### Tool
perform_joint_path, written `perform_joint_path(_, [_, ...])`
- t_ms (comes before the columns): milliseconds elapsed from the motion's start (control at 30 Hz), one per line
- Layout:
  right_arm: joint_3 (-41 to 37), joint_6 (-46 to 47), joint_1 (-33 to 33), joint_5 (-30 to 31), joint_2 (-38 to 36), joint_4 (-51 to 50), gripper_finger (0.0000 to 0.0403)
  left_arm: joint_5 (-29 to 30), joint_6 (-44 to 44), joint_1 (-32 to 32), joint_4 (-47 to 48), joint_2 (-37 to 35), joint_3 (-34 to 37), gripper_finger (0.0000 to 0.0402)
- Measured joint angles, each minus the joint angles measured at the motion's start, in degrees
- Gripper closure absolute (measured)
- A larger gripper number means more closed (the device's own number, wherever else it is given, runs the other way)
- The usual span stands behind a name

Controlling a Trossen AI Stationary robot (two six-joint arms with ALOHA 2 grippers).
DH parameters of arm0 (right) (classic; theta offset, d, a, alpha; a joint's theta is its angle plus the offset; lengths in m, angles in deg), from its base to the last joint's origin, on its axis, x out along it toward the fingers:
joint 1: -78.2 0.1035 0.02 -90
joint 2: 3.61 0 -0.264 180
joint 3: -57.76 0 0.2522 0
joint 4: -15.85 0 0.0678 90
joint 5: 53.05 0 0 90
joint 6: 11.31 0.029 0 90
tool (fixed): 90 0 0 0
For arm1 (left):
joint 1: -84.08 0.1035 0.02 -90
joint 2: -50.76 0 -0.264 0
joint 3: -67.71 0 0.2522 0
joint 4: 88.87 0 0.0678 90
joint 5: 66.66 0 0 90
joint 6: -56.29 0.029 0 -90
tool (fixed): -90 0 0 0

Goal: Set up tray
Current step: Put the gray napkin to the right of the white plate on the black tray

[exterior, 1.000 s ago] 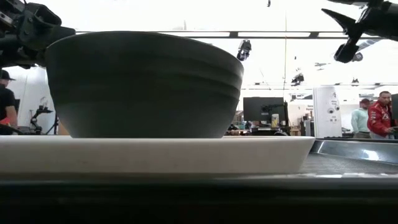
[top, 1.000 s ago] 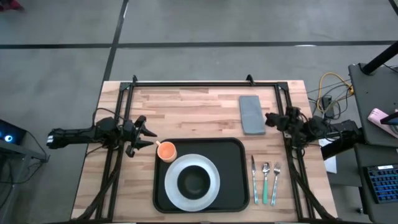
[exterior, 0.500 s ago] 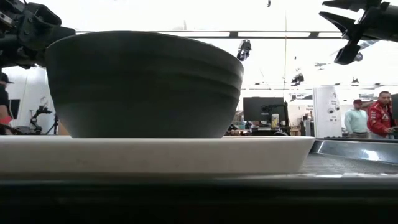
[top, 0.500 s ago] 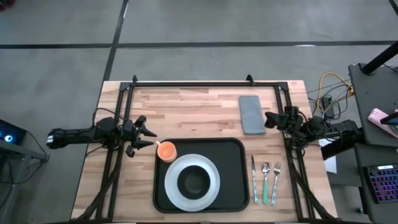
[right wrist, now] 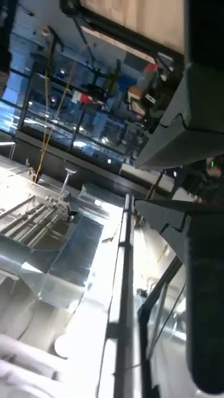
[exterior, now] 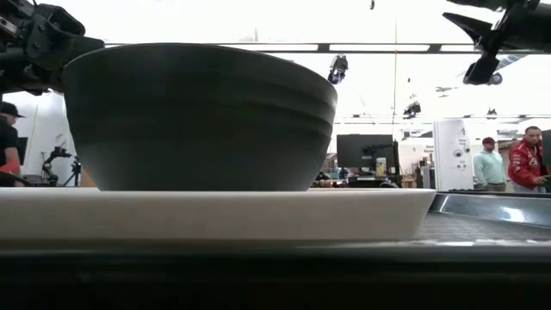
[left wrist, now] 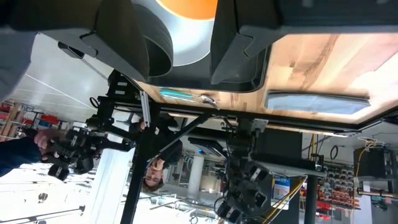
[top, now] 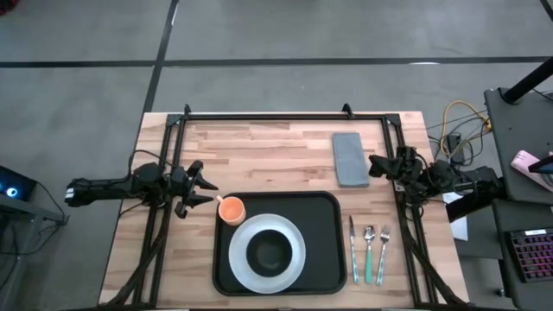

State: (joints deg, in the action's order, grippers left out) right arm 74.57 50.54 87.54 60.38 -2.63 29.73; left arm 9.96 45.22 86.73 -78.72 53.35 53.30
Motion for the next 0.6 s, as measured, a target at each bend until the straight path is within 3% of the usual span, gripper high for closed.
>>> perform_joint_path(100, [6.03, -5.04, 0.00, 0.00, 0.01, -10.23, 0.0322, 0.00, 0.00, 0.00, 0.00, 0.00, 0.00, 0.0251])
perform_joint_path(267, [20.86, -13.75, -0.01, 0.70, 1.82, -40.78, 0.0321, 0.01, 0.00, 0.00, 0.00, 0.02, 0.00, 0.0251])
perform_joint_path(467, [35.76, 2.19, -0.02, 2.16, 6.31, -76.18, 0.0321, 0.01, 0.00, 0.00, 0.01, 0.02, 0.00, 0.0251])
perform_joint_path(600, [40.76, 11.49, -0.02, 2.28, 10.57, -87.82, 0.0314, 0.00, 0.00, 0.00, 0.02, 0.02, 0.02, 0.0251])
